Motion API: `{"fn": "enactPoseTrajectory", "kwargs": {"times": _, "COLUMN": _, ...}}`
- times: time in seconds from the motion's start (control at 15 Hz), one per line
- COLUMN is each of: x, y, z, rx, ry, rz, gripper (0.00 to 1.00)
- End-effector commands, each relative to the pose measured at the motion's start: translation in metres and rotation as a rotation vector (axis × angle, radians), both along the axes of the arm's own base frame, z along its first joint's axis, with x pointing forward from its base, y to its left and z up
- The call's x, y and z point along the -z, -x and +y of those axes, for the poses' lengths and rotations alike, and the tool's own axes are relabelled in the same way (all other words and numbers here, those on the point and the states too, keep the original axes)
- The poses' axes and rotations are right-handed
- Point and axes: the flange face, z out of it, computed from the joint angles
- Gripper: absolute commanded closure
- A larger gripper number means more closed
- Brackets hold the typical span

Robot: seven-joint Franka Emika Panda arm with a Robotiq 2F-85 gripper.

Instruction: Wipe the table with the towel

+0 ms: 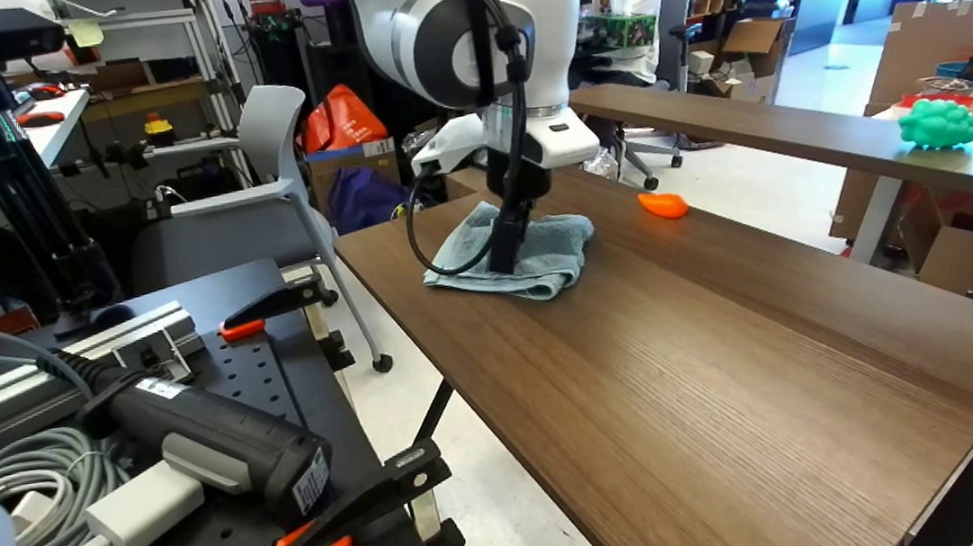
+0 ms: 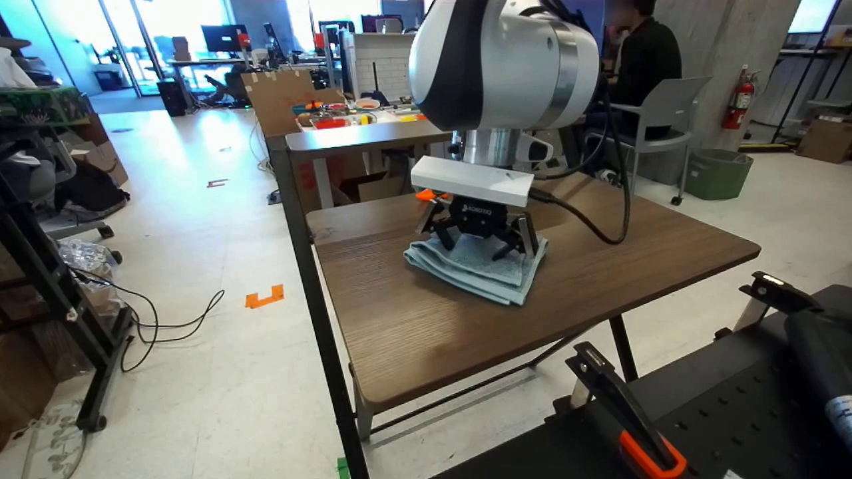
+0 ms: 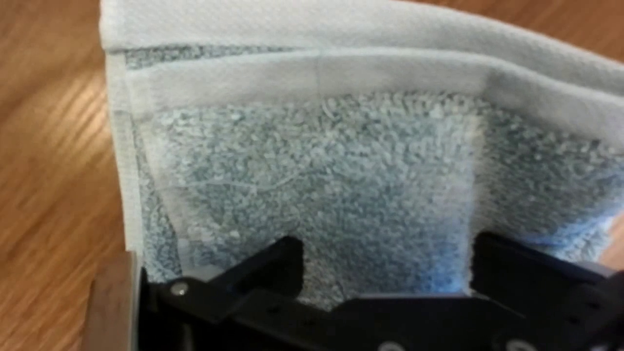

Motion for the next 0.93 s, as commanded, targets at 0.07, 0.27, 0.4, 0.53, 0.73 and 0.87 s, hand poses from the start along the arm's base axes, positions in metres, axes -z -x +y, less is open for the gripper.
{"fn": "enactPoseTrajectory", "kwargs": {"times": 0.07, "x": 0.021, "y": 0.041, "z": 0.029, "rx": -0.165, "ry": 0.016, "rz": 0.043, "gripper": 0.00}}
{"fn": "enactPoseTrajectory", "kwargs": {"times": 0.27, "x": 0.026, "y": 0.022, "z": 0.058, "rx": -0.174, "ry": 0.060, "rz": -0.001, "gripper": 0.00}}
{"fn": "enactPoseTrajectory", "kwargs": {"times": 0.4, "x": 0.017, "y": -0.001, "z": 0.072, "rx": -0.160, "ry": 0.073, "rz": -0.060, "gripper": 0.00}}
{"fn": "enactPoseTrajectory", "kwargs": {"times": 0.53, "x": 0.007, "y": -0.022, "z": 0.075, "rx": -0.123, "ry": 0.065, "rz": -0.096, "gripper": 0.00}}
{"fn": "enactPoseTrajectory", "kwargs": {"times": 0.73, "x": -0.004, "y": -0.058, "z": 0.059, "rx": -0.043, "ry": 0.055, "rz": -0.155, "gripper": 0.00}}
{"fn": "enactPoseTrajectory", "kwargs": {"times": 0.87, "x": -0.009, "y": -0.082, "z": 0.040, "rx": 0.024, "ry": 0.049, "rz": -0.180, "gripper": 0.00}}
